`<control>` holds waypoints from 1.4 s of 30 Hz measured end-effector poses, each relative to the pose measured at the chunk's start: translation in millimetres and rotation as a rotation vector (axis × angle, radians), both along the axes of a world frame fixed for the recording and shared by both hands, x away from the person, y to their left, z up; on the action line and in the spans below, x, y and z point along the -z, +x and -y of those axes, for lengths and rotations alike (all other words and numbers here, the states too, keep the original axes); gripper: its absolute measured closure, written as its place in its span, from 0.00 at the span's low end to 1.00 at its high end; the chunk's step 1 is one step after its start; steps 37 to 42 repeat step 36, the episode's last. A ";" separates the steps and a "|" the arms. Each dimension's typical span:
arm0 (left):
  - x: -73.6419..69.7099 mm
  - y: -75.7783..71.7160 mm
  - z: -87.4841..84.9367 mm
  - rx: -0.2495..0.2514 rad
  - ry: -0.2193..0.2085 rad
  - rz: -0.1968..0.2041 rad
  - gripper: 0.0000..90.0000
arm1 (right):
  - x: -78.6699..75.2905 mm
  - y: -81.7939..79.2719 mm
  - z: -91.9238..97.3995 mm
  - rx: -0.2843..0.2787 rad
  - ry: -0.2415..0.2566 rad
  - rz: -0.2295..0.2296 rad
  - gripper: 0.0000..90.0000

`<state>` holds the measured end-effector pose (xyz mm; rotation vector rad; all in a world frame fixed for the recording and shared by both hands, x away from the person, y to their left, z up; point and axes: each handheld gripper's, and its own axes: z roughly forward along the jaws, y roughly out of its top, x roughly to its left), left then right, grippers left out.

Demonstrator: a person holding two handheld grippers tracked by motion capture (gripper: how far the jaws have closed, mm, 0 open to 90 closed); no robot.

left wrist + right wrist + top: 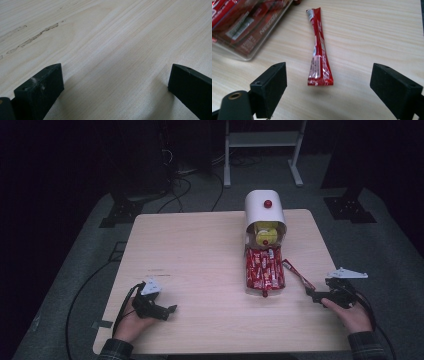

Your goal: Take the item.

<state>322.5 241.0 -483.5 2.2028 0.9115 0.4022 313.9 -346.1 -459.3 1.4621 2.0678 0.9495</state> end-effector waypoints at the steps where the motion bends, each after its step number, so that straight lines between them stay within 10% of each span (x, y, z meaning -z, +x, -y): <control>1: 0.0 -0.1 0.0 0.000 0.000 0.000 0.00 | 1.7 -3.1 1.4 -0.001 -0.001 0.002 0.15; 16: 0.0 -0.6 0.0 0.000 0.000 0.001 0.00 | 21.7 -21.6 8.4 0.000 -0.087 -0.023 0.15; 42: 0.1 -0.6 0.0 0.000 -0.001 0.001 0.00 | 28.6 -23.2 16.2 -0.001 -0.032 -0.004 0.11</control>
